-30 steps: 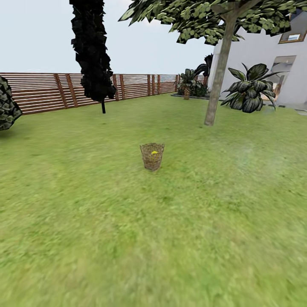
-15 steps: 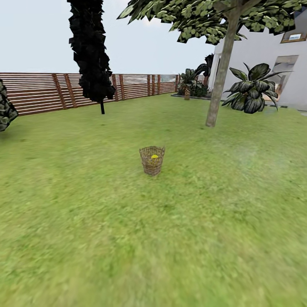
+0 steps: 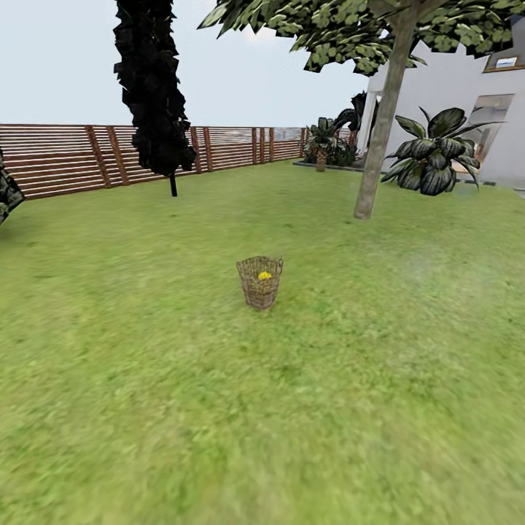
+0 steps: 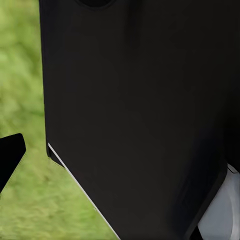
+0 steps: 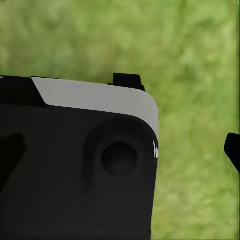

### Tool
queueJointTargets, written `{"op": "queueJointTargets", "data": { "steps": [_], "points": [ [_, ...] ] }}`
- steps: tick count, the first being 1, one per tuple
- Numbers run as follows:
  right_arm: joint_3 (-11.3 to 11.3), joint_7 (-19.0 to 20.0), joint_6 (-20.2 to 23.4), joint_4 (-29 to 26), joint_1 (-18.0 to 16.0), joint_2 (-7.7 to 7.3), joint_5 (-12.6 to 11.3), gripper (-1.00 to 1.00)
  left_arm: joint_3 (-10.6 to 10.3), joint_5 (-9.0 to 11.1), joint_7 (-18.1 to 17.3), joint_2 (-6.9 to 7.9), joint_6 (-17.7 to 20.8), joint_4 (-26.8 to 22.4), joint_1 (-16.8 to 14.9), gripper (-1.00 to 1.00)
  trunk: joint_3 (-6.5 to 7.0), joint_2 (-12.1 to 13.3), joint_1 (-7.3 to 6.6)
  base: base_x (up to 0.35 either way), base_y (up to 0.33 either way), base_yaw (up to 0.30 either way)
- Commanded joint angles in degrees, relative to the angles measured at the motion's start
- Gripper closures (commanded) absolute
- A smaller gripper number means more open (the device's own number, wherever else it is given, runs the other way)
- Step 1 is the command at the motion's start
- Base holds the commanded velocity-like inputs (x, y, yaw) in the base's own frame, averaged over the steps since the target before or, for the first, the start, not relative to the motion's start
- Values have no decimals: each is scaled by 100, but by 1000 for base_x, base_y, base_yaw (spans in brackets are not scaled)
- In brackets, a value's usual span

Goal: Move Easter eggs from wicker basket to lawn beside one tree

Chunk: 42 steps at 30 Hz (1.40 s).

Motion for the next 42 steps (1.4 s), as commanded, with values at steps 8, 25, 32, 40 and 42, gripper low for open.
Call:
{"op": "queueJointTargets", "data": {
  "steps": [8,25,32,40,42],
  "points": [
    [3,-25,-15,7,-4,2,38,-100,33,32,-2,-2,0,-11,4,-100,-4,-2,4,340,0,0],
    [3,-25,-15,7,-4,-7,38,-100,33,32,-2,-2,0,-11,4,-100,-4,-2,4,340,0,0],
    [3,-25,-15,7,-4,-7,38,-100,32,32,-2,-2,0,-11,4,-100,-4,-2,4,340,0,0],
    [5,-25,-15,7,-4,-5,38,-100,33,32,-2,-2,0,-11,4,-100,-4,-2,4,340,0,0],
    [5,-25,-15,7,-4,-2,38,-100,33,32,-2,-2,0,-11,4,-100,-4,-2,4,340,0,0]
  ]
}}
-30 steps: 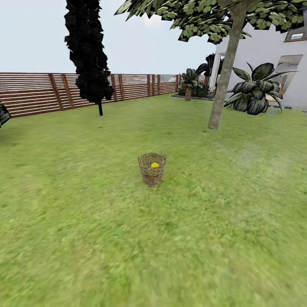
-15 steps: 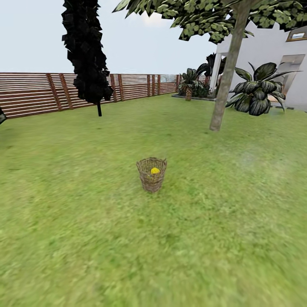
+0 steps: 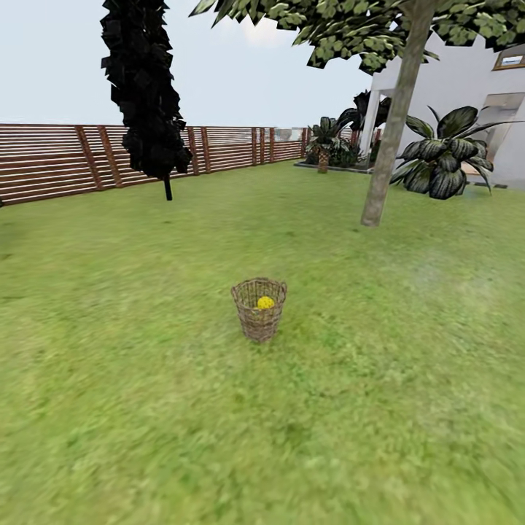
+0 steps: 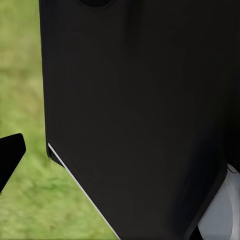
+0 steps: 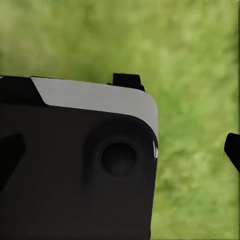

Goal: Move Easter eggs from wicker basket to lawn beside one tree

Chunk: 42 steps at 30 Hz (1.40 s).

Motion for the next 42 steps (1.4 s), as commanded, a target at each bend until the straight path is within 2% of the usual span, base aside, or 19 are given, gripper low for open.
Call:
{"op": "queueJointTargets", "data": {
  "steps": [1,42],
  "points": [
    [2,-25,-13,7,-4,2,37,-100,33,32,-2,-2,0,-11,4,-100,-4,-2,4,340,0,0],
    [3,-25,-8,7,-4,5,29,-100,31,32,-2,-2,0,-11,4,-100,-4,-2,4,340,0,0]
  ]
}}
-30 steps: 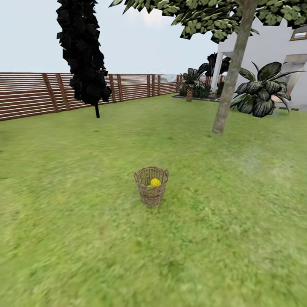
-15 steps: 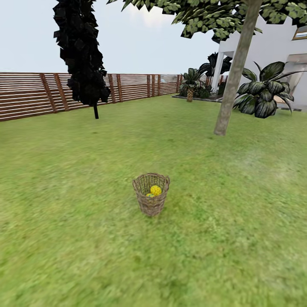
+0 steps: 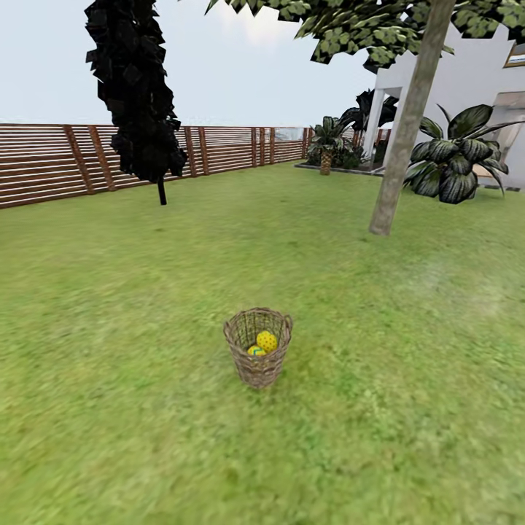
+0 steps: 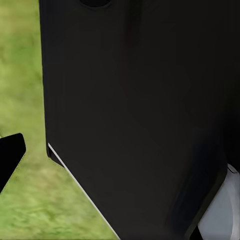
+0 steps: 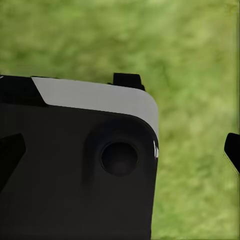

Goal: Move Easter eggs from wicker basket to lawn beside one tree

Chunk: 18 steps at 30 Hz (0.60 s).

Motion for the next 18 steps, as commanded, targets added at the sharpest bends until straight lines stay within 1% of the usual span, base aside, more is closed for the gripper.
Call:
{"op": "queueJointTargets", "data": {
  "steps": [1,18],
  "points": [
    [4,-25,-18,7,-4,2,37,-100,33,32,-2,-2,0,-11,4,-100,-4,-2,4,340,0,0],
    [3,-25,-22,7,-4,2,36,-100,33,32,-2,-2,0,-11,4,-100,-4,-2,4,340,0,0]
  ]
}}
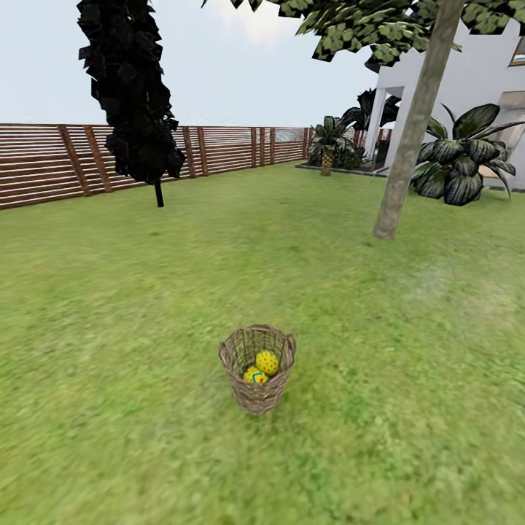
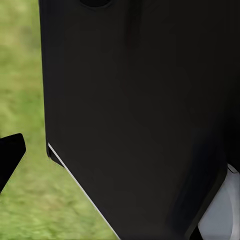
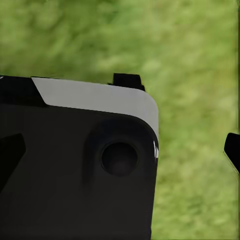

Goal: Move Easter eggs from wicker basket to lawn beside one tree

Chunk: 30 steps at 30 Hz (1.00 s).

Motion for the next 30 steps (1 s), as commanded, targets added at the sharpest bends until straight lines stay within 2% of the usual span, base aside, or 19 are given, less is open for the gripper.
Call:
{"op": "queueJointTargets", "data": {
  "steps": [1,30],
  "points": [
    [4,-25,-15,7,-4,2,37,-100,33,32,-2,-2,0,-11,4,-100,-4,-2,4,340,0,0],
    [4,-25,-15,7,-4,2,37,-100,32,32,-2,-2,0,-11,4,-100,-4,-2,4,340,0,0]
  ]
}}
